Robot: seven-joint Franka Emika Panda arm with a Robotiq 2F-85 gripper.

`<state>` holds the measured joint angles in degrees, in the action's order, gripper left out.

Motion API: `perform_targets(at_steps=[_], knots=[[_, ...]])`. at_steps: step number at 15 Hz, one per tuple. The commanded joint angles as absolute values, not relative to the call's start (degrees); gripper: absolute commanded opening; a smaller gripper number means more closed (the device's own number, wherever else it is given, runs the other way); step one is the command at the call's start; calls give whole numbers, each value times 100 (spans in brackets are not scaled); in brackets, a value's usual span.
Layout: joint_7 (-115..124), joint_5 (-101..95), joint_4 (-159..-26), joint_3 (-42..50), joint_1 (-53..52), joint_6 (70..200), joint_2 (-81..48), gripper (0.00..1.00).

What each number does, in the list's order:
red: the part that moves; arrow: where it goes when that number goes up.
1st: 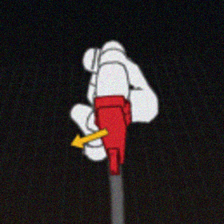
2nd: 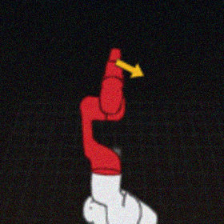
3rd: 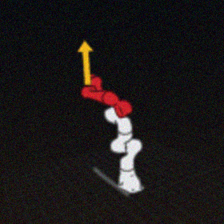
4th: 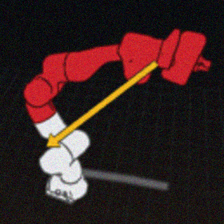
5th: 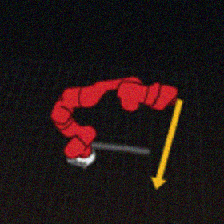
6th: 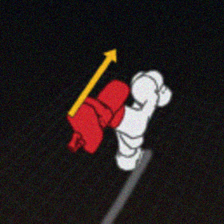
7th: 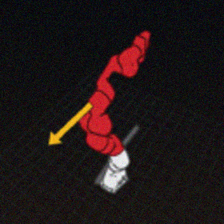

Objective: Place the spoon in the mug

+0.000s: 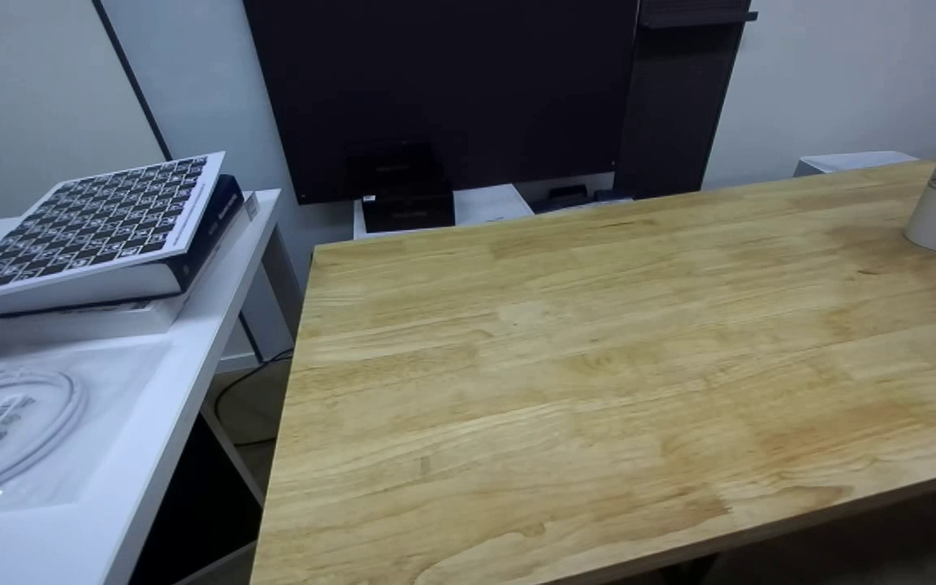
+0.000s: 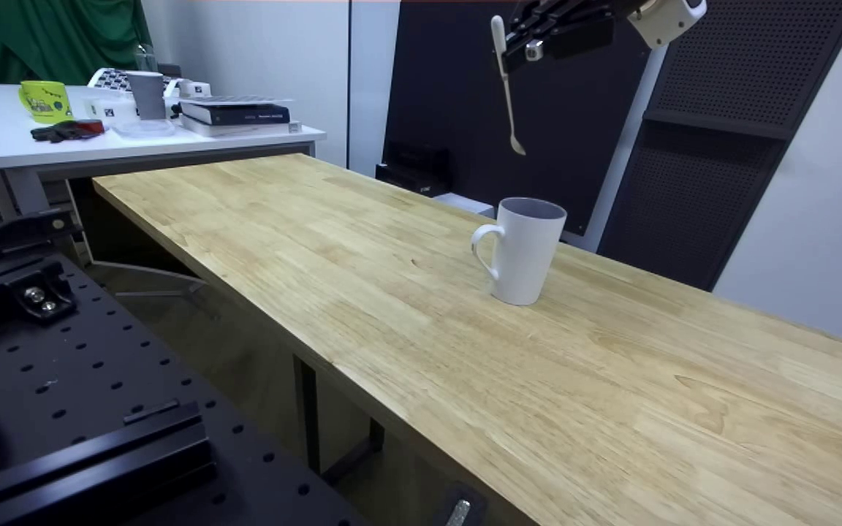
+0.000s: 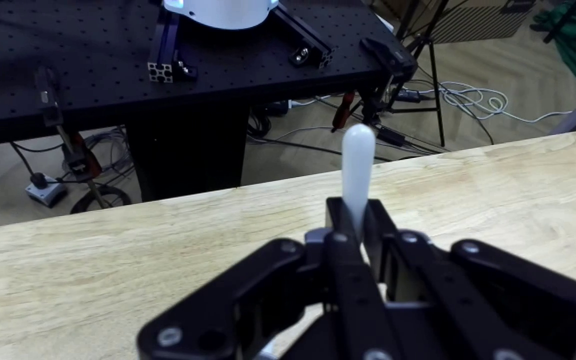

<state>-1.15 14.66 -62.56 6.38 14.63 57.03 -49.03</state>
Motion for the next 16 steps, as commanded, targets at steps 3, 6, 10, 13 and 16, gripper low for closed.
perform_targets(at_steps=[3,6,10,13,16], knots=[[-49,1446,-6233,666,1652,5606,-5086,3],[-85,1459,-6357,679,1682,5668,-5135,3],[-91,1440,-6527,698,1680,5811,-5211,3],[-97,1430,-6625,715,1694,5919,-5276,3],[-100,1412,-6704,734,1708,5985,-5350,3]])
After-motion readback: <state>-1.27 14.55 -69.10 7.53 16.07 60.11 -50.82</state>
